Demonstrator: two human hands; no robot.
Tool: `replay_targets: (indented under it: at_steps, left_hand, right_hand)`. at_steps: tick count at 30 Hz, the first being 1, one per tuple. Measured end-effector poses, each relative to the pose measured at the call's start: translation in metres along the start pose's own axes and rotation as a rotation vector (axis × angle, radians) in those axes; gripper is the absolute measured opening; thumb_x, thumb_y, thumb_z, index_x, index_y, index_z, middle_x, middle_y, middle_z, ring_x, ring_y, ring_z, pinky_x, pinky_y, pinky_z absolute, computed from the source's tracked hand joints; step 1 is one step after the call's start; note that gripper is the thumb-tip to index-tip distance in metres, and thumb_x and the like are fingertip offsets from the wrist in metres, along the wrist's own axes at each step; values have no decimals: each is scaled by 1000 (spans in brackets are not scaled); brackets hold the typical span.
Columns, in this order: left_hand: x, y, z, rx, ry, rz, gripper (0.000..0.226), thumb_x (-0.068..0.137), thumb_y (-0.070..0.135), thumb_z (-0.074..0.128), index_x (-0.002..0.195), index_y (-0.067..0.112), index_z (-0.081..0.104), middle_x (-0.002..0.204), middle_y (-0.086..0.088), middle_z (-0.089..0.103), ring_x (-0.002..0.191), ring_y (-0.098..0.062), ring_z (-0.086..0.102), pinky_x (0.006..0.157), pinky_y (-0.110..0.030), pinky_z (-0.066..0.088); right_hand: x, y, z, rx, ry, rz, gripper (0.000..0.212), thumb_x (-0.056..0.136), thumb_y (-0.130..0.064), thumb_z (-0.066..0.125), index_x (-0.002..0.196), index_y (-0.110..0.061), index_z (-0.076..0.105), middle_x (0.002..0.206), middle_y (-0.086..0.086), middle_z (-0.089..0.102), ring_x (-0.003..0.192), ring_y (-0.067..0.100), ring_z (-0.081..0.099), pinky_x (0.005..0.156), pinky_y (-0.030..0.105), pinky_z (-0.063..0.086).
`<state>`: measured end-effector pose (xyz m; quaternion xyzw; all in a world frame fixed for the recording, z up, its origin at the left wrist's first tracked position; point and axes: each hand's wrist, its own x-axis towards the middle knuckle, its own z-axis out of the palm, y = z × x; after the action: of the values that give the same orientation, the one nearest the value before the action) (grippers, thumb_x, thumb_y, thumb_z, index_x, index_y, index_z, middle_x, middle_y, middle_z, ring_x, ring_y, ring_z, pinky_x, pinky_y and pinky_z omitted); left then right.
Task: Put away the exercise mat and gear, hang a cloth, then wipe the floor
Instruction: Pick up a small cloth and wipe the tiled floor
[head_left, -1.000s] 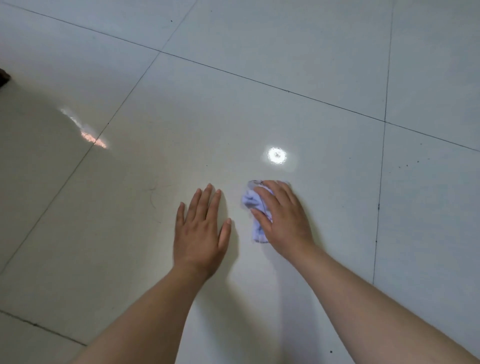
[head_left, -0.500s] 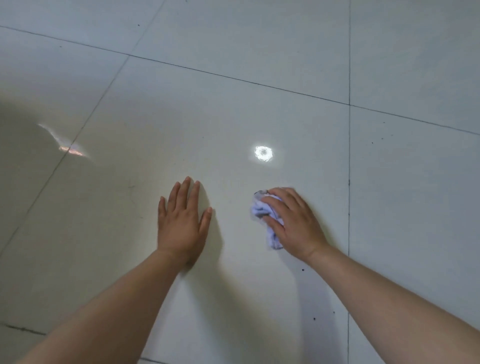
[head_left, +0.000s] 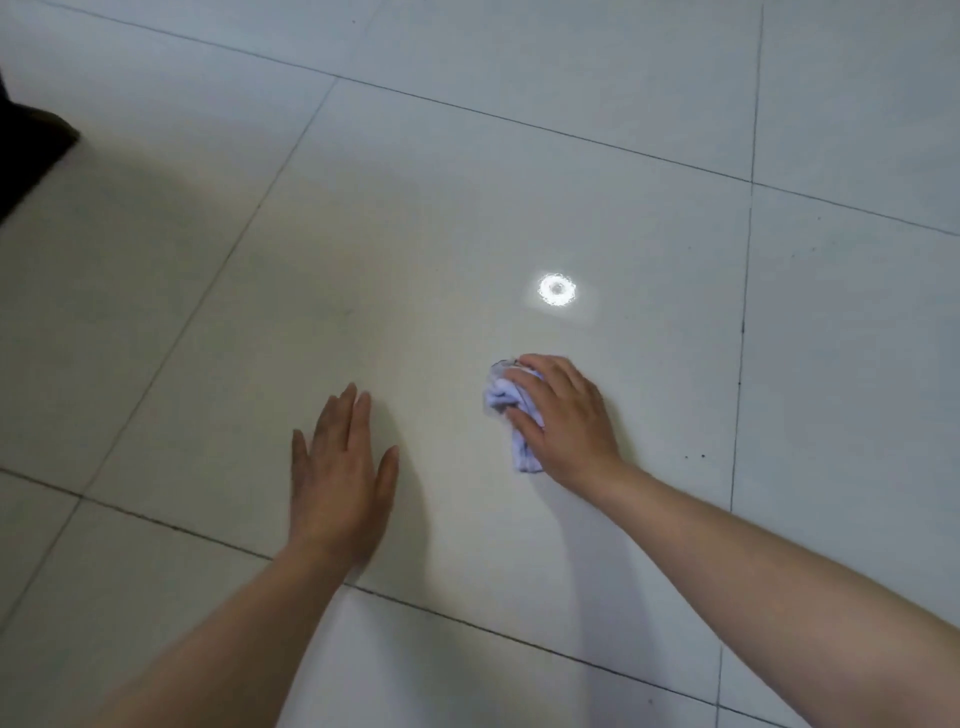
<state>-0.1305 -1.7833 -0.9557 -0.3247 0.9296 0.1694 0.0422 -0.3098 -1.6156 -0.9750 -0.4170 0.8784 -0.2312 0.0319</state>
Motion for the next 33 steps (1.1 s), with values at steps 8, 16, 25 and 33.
replay_targets:
  at_steps: [8,16,25,33]
  left_hand:
    - [-9,-13,5,48,-45,-37,79,82,53,10,146,8,26,155,-9,21,142,-27,22,111,-52,16]
    - [16,7,-2,161,-15,78,64,90,45,30,143,8,31,153,-12,26,138,-32,27,105,-61,25]
    - [38,144,35,-3,-69,229,78,81,51,9,147,13,23,157,-7,14,143,-29,16,112,-53,15]
    - [108,212,57,2,-22,210,57,97,41,24,149,21,11,159,1,-3,145,-21,-4,116,-47,0]
  right_hand:
    - [39,-67,40,-30,3,7,40,83,-32,44,115,-16,62,122,8,58,111,33,52,96,39,42]
    - [-6,21,-8,-28,-63,-60,36,84,-32,48,116,-21,60,124,0,56,116,24,48,91,37,44]
    - [-33,74,-38,-104,-3,13,35,82,-35,44,109,-22,62,119,0,59,113,20,44,85,32,42]
    - [6,138,-62,-80,227,219,36,82,-32,45,107,-17,65,111,2,63,102,27,57,82,36,49]
